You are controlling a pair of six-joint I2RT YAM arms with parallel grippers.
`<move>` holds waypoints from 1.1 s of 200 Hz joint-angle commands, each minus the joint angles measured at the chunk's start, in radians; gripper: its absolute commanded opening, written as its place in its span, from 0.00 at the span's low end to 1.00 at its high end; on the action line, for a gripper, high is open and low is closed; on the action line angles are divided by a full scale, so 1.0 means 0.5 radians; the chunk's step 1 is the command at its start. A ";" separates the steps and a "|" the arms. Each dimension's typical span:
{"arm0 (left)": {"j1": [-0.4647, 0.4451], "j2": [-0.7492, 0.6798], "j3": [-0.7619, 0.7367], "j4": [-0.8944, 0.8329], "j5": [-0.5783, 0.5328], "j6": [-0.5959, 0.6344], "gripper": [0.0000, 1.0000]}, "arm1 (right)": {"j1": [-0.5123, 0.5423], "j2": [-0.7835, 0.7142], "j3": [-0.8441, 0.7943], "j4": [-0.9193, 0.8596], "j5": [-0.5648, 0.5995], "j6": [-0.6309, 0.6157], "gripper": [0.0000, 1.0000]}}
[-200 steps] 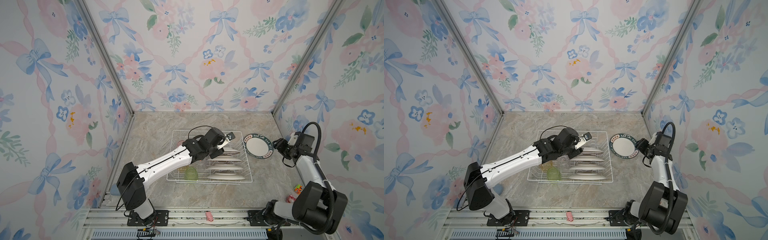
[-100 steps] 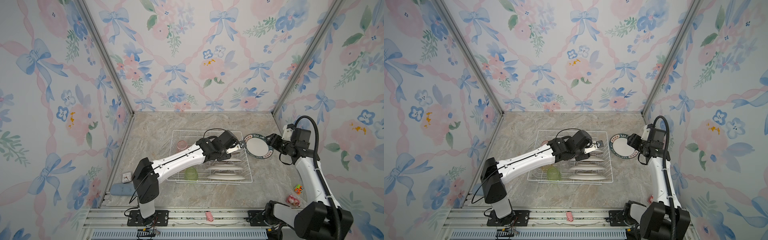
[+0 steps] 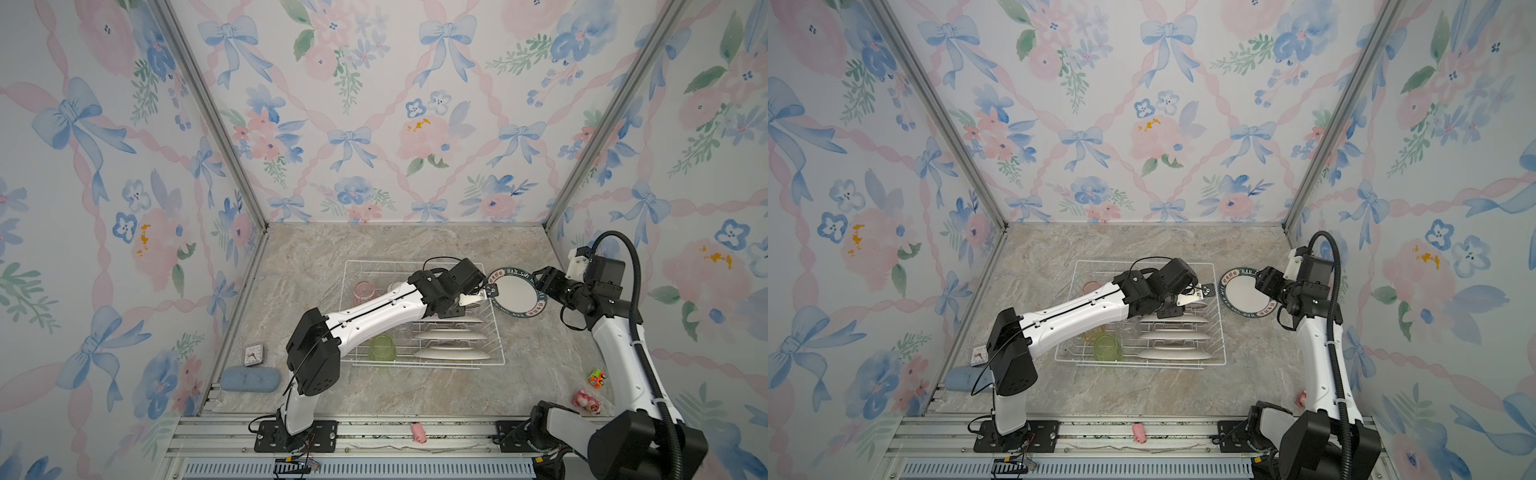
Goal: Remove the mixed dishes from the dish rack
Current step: 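Close the left gripper on the rim of the red-lettered white plate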
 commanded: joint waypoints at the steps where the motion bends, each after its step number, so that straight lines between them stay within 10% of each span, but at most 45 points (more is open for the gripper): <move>1: 0.024 0.069 0.078 -0.093 -0.068 0.113 0.43 | -0.020 -0.040 0.007 -0.029 -0.023 -0.027 0.70; 97: 0.103 0.132 0.160 -0.125 -0.038 0.169 0.06 | -0.076 -0.072 -0.062 0.010 -0.070 -0.018 0.70; 220: 0.268 0.199 0.222 -0.167 0.337 0.289 0.00 | -0.095 -0.093 -0.127 0.041 -0.099 -0.022 0.70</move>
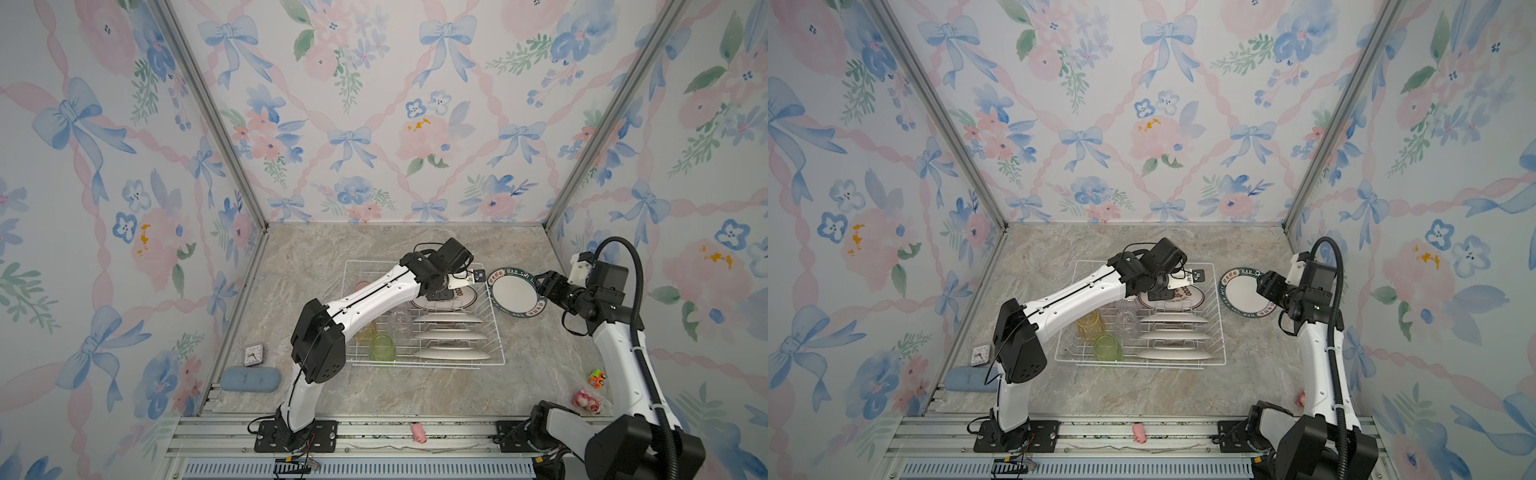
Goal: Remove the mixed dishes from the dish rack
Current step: 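Close the left gripper on the rim of the red-lettered white plate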
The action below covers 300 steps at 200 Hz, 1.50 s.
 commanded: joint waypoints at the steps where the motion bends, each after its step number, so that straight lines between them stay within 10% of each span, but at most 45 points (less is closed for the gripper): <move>1: 0.023 0.085 0.025 -0.051 0.142 0.010 0.00 | -0.018 -0.028 -0.030 0.025 -0.030 -0.022 0.70; 93: 0.003 0.160 0.132 -0.040 -0.237 -0.019 0.00 | -0.017 -0.010 -0.037 0.069 -0.051 0.002 0.70; 225: -0.114 -0.064 0.277 -0.036 -0.237 -0.048 0.00 | 0.138 -0.048 -0.065 0.195 -0.172 -0.057 0.61; 300: -0.066 -0.108 0.381 -0.035 -0.046 -0.097 0.00 | 0.277 -0.028 -0.204 0.600 -0.699 -0.057 0.59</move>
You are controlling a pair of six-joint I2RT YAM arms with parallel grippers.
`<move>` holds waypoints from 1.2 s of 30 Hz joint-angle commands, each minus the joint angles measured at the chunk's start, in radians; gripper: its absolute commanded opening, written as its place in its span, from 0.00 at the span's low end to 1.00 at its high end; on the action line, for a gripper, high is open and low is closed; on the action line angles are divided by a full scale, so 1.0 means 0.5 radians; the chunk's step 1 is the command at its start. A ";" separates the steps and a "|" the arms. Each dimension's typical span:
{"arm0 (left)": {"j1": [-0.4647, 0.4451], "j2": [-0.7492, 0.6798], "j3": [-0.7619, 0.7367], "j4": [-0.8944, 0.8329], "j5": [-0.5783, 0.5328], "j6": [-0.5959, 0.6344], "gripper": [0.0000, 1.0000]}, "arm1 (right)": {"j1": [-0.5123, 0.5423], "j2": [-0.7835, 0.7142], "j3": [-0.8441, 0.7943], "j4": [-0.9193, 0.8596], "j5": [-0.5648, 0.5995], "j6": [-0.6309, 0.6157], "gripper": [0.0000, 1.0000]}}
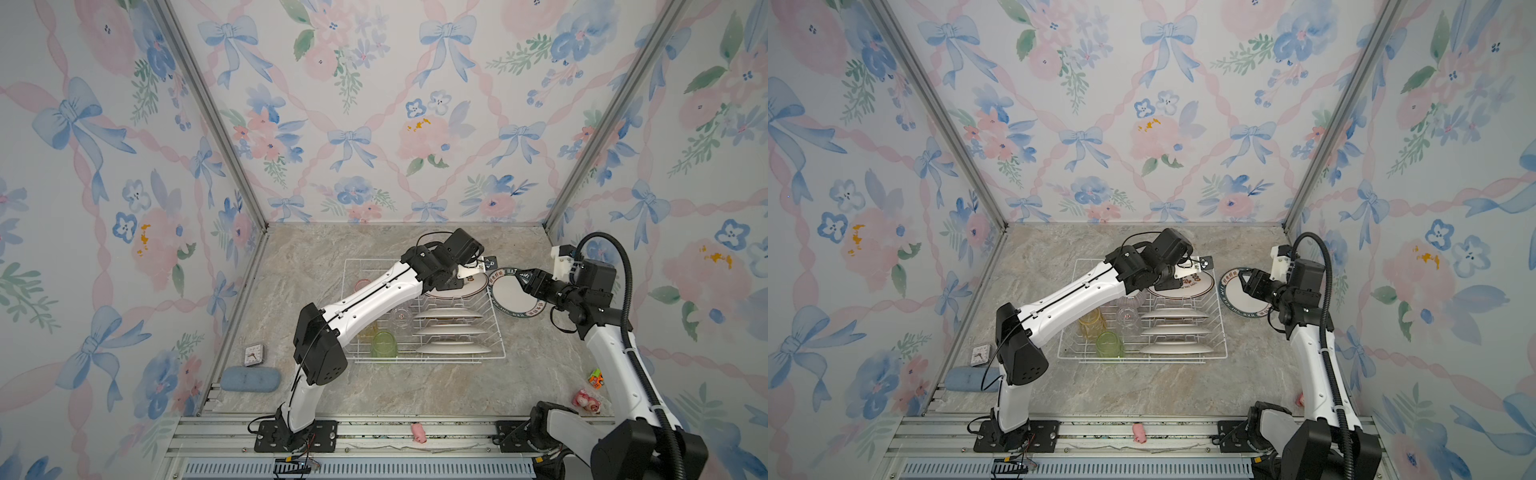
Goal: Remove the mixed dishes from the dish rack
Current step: 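Close the left gripper on the rim of the red-lettered white plate, then lift the red-lettered plate with the left gripper while the right gripper reaches it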
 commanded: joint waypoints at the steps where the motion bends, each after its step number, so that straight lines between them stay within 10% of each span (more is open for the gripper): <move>1: 0.026 -0.104 0.057 -0.001 0.157 -0.062 0.00 | 0.062 -0.001 -0.065 0.220 -0.262 -0.014 0.59; 36: 0.372 -0.208 0.148 0.000 0.922 -0.286 0.00 | 0.316 0.358 -0.312 1.113 -0.811 0.124 0.57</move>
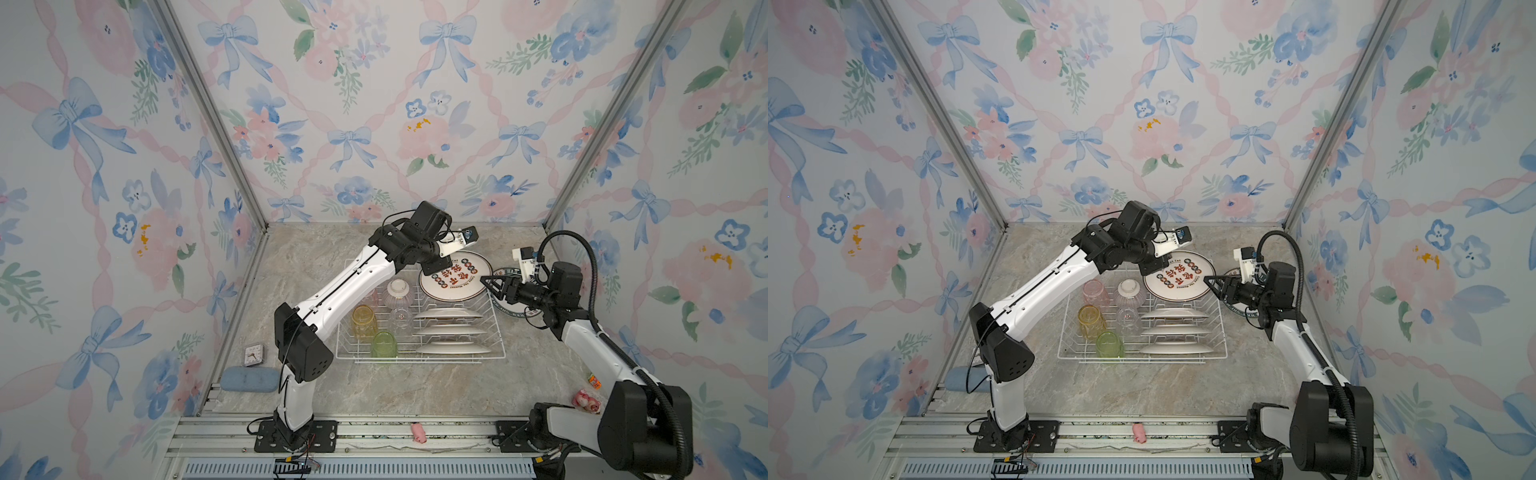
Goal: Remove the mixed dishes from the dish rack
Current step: 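Lift the red-lettered plate with the left gripper while the right gripper reaches it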
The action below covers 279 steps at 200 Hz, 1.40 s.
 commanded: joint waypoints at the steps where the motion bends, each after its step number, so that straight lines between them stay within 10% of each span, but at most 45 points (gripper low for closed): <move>1: 0.036 -0.062 0.101 0.050 0.172 -0.065 0.00 | 0.045 0.054 -0.015 0.232 -0.086 0.090 0.57; 44: 0.087 -0.018 0.144 0.049 0.331 -0.098 0.00 | 0.099 0.143 0.000 0.464 -0.117 0.208 0.50; 128: 0.147 0.049 0.171 0.049 0.415 -0.126 0.00 | 0.106 0.118 0.000 0.582 -0.132 0.317 0.00; 230: 0.152 0.042 0.158 0.051 0.279 -0.176 0.00 | 0.104 -0.069 0.132 0.046 0.020 0.135 0.00; 279: 0.159 -0.015 0.151 0.055 0.232 -0.204 0.32 | 0.070 -0.095 0.192 -0.156 0.061 0.109 0.00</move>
